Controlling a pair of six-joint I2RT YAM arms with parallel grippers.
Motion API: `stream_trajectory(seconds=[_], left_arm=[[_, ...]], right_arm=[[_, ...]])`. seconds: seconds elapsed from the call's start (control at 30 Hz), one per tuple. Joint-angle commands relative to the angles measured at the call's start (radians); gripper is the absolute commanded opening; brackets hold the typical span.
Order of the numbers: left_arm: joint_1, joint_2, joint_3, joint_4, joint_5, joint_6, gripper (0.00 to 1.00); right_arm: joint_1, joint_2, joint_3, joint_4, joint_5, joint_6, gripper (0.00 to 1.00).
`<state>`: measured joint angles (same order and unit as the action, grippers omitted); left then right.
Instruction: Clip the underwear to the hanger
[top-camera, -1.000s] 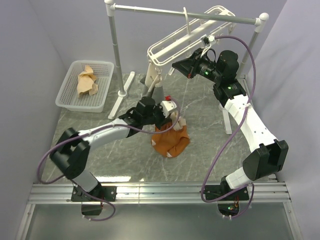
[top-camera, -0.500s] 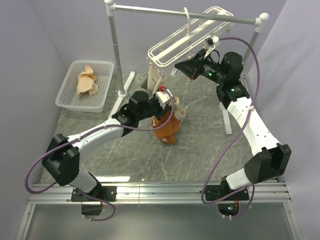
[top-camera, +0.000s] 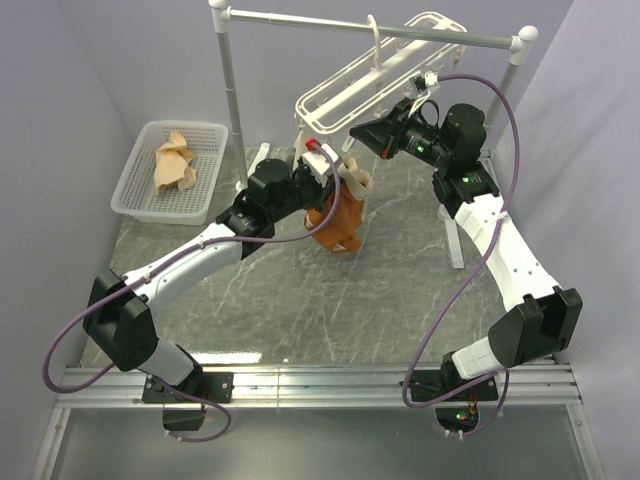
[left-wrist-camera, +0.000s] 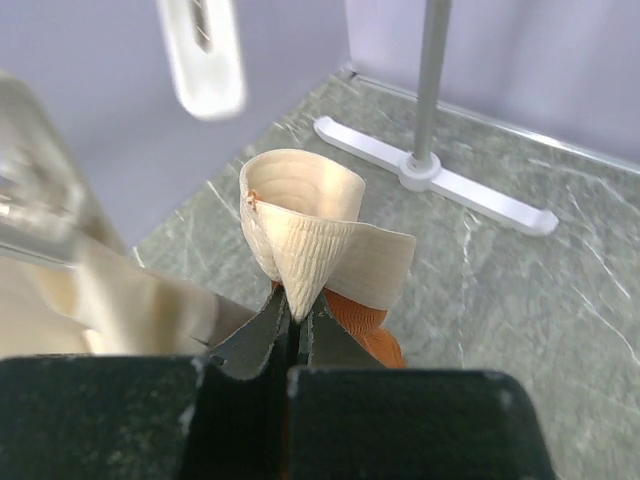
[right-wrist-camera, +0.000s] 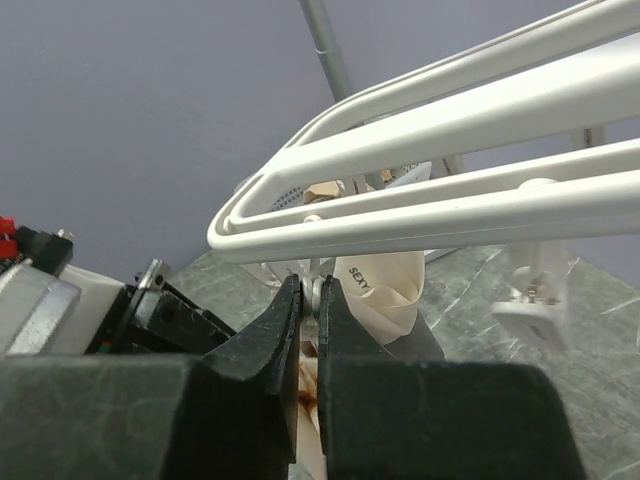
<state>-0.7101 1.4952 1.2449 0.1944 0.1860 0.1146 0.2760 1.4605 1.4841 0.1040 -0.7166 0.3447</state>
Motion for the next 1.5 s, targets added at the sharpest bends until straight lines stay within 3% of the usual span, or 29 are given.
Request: stream_trajectory(seconds=[0.0,1.47], left_arm=[[0.003,0.003,0.067,0.022,-0.059,-0.021,0.01],[-0.012,0.1,0.251,-0.001,-0.079,-0.056,0.0]], right_arm=[[0.002,-0.034,-0.004,-0.044,-0.02,-0.012,0.0],[0.046,-0.005,0.013,-0.082,0.039,-0.035,0.0]])
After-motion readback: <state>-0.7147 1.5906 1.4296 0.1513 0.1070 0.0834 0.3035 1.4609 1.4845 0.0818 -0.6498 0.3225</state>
